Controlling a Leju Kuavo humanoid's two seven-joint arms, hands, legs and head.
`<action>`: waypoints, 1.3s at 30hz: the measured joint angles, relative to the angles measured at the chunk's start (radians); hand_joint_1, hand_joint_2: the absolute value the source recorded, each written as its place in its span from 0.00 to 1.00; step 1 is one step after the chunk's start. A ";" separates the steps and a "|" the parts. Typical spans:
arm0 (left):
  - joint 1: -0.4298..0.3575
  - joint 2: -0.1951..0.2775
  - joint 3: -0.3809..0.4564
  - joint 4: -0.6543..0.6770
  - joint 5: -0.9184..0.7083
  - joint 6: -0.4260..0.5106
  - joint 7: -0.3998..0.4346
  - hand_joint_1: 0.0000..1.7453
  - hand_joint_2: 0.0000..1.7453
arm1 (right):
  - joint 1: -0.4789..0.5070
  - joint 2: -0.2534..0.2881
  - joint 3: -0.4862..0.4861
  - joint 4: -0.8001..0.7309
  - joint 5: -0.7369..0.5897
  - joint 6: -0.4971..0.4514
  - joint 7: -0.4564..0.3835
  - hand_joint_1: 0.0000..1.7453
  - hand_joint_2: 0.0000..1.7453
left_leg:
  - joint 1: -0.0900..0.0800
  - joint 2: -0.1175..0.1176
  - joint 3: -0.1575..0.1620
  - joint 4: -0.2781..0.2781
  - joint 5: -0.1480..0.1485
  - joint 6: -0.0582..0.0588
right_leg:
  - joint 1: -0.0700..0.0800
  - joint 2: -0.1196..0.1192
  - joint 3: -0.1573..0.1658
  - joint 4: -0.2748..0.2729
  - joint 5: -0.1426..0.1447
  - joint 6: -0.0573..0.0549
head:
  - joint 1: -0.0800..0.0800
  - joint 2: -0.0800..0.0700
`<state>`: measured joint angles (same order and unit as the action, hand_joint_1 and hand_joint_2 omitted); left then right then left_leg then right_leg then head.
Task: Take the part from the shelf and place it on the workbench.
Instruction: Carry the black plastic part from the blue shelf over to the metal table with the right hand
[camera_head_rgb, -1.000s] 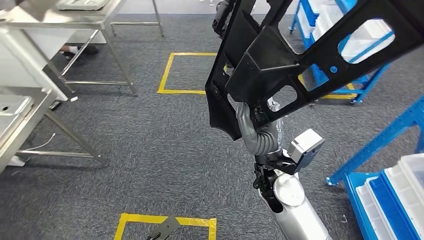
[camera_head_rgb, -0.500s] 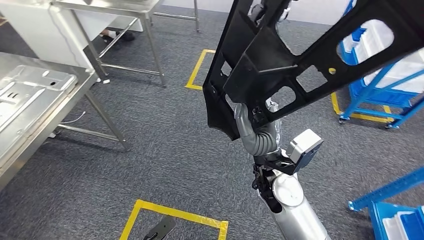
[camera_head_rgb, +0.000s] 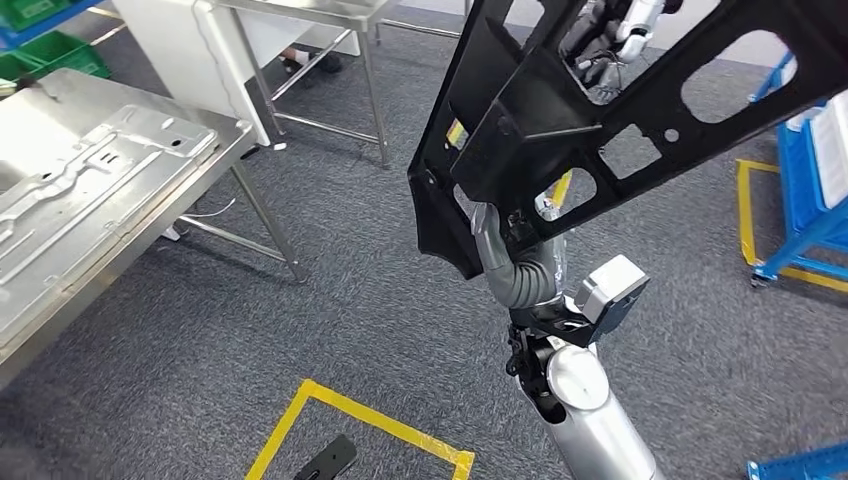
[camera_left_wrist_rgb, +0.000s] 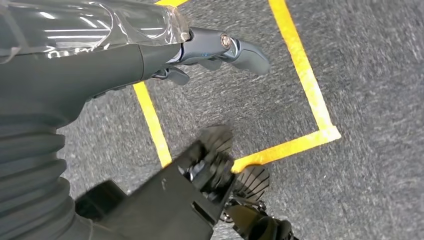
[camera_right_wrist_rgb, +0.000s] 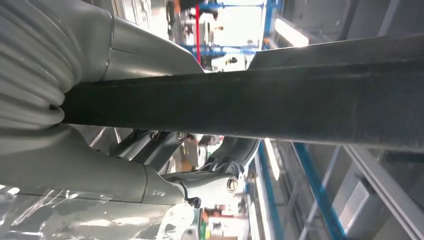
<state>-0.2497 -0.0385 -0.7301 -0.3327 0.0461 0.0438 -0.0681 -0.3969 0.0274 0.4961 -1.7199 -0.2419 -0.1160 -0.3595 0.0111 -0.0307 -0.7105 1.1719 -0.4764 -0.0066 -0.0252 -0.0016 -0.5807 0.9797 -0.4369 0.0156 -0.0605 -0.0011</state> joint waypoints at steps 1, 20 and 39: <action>0.000 0.000 0.000 0.000 0.000 -0.001 0.001 0.00 1.00 | 0.000 0.000 0.000 0.000 0.000 0.000 0.000 1.00 1.00 | 0.001 0.010 -0.034 0.067 -0.022 -0.001 | 0.002 -0.014 0.001 0.000 -0.002 -0.002 | 0.000 0.000; -0.002 -0.002 0.006 0.000 0.004 -0.008 0.004 0.00 1.00 | 0.001 -0.003 0.001 0.002 -0.002 -0.002 0.000 1.00 1.00 | -0.004 -0.048 0.130 -0.226 0.103 0.050 | 0.000 0.012 -0.090 0.184 -0.057 0.044 | 0.001 0.000; -0.007 0.003 0.009 0.000 0.019 -0.016 0.005 0.00 1.00 | -0.006 0.000 0.001 0.006 -0.010 -0.003 -0.003 1.00 1.00 | -0.044 0.111 0.110 -0.205 0.084 0.056 | 0.017 -0.097 0.002 0.011 -0.013 0.000 | -0.008 0.000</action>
<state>-0.2563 -0.0356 -0.7210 -0.3326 0.0653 0.0282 -0.0633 -0.4033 0.0272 0.4969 -1.7139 -0.2517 -0.1190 -0.3623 -0.0329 0.0800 -0.6004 0.9669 -0.3921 0.0499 -0.0086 -0.0985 -0.5788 0.9909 -0.4496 0.0154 -0.0684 -0.0011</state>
